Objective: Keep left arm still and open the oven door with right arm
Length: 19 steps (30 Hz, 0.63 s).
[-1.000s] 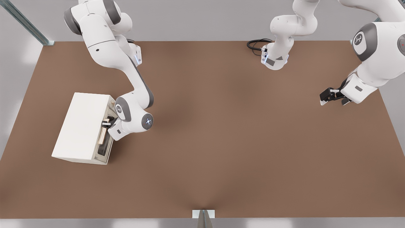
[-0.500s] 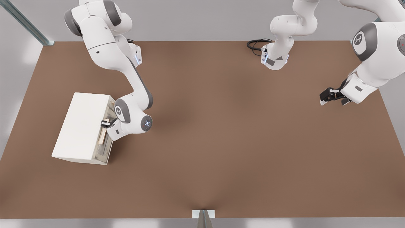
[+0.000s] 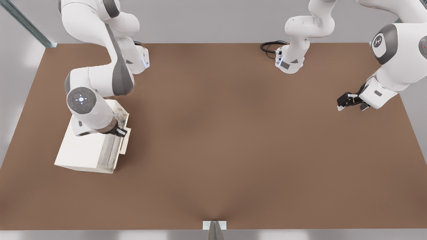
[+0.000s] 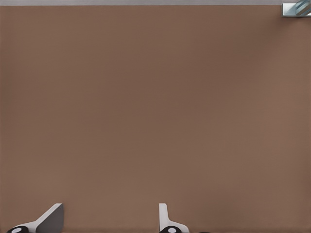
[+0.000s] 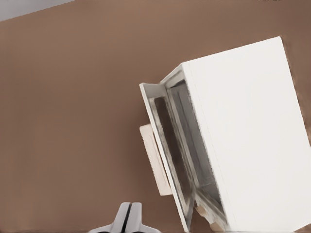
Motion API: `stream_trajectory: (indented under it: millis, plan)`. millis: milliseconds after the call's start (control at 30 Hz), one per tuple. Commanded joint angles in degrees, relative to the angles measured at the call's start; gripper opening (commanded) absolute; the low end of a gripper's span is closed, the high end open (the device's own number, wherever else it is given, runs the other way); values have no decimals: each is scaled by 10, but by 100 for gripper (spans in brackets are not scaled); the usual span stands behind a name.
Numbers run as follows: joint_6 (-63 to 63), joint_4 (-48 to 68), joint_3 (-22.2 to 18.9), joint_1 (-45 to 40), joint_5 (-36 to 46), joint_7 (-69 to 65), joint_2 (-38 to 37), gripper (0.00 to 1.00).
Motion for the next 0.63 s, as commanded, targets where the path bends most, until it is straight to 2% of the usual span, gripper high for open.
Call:
stream_trajectory:
  millis: [0, 67, 167, 267, 333, 367, 433, 600]
  plan:
    - [-72, 28, -32, -4, 85, -323, -1, 100]
    - [-99, 29, -33, -24, 128, -324, -2, 100]
    - [-70, 52, -44, -78, 135, -367, 8, 100]
    - [-65, 58, -41, -83, 115, -371, 6, 100]
    - [-56, 29, -11, -106, 93, -373, -34, 100]
    - [-59, 29, 58, -163, 91, -373, -42, 100]
    - [-61, 32, 62, -150, 65, -372, -37, 100]
    - [-61, 32, 62, -150, 64, -372, -34, 100]
